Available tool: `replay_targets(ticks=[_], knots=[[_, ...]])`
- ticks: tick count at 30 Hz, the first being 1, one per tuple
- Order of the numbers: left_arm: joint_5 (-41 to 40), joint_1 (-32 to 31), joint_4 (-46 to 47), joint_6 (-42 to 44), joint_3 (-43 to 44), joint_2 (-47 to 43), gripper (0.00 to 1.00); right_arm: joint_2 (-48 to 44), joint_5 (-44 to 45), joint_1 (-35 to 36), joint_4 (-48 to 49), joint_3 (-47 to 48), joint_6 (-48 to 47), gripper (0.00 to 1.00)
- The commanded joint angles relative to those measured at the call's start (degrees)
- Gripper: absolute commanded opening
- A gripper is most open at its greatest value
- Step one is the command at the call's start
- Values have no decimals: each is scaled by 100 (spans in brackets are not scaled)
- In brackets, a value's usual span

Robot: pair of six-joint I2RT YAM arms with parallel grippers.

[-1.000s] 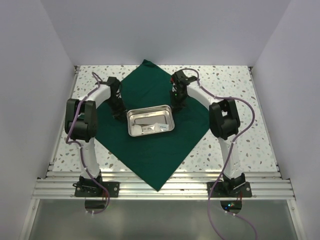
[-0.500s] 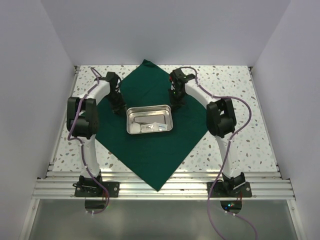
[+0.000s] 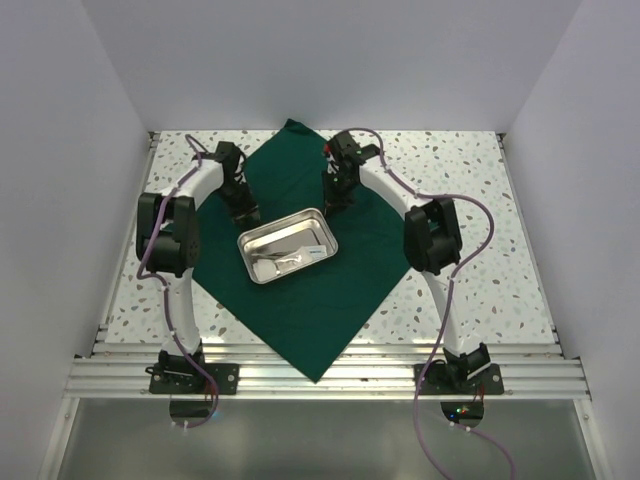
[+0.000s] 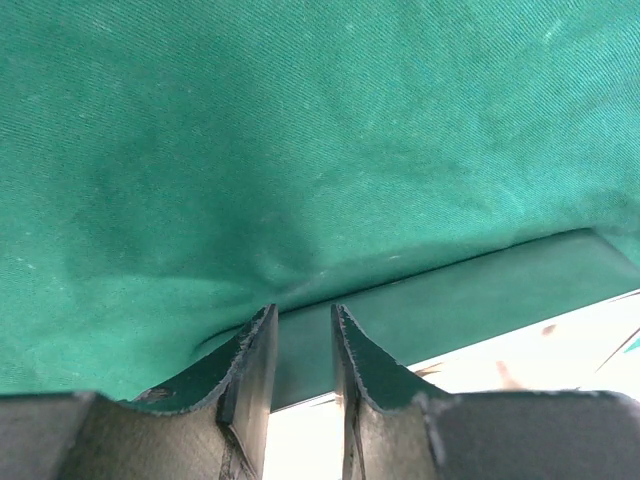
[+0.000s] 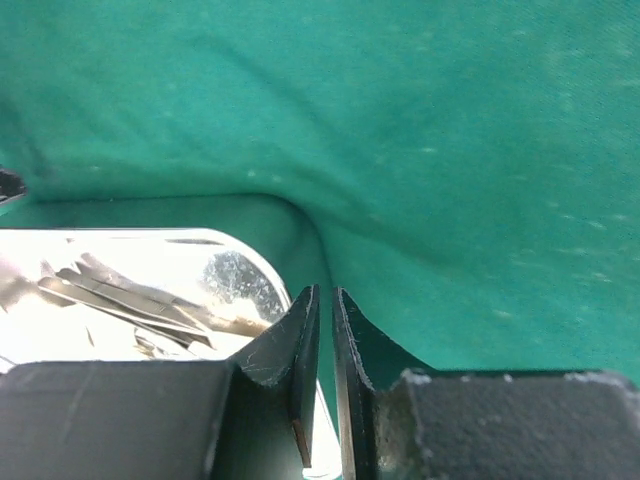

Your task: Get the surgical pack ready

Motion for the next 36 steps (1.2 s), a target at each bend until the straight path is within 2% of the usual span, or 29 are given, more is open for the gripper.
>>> replay_targets(ticks=[1, 3, 4, 7, 8, 11, 14, 19, 24, 31, 36], knots=[[177, 46, 105, -104, 138, -2, 32, 39, -179, 47, 1, 336, 139, 15], [55, 124, 26, -95, 155, 7, 36, 4, -20, 47, -123, 328, 78, 17], [-7, 177, -9, -52, 155, -28, 39, -92, 190, 38, -175, 224, 42, 32], [-410, 432, -80, 97, 94, -247, 47, -434, 699, 12, -219, -49, -160, 48], [-629, 572, -123, 142, 68, -326, 48, -523, 823, 12, -246, -111, -265, 58], [-1025, 853, -159, 309, -99, -652, 54, -883, 948, 12, -220, -401, -423, 69], [-1237, 942, -203, 423, -292, -924, 56, -1251, 843, 12, -106, -629, -573, 71], [-957, 942, 7, 450, -1037, -1451, 57, -1342, -246, 38, 211, -920, -749, 70], [-719, 942, 201, 485, -1575, -1663, 57, -1096, -266, 222, 237, -920, -767, 70], [-658, 942, 254, 511, -1778, -1839, 56, -674, -265, 337, 255, -788, -732, 60], [-622, 942, 254, 529, -1840, -1883, 56, -480, -195, 398, 229, -797, -661, 47]])
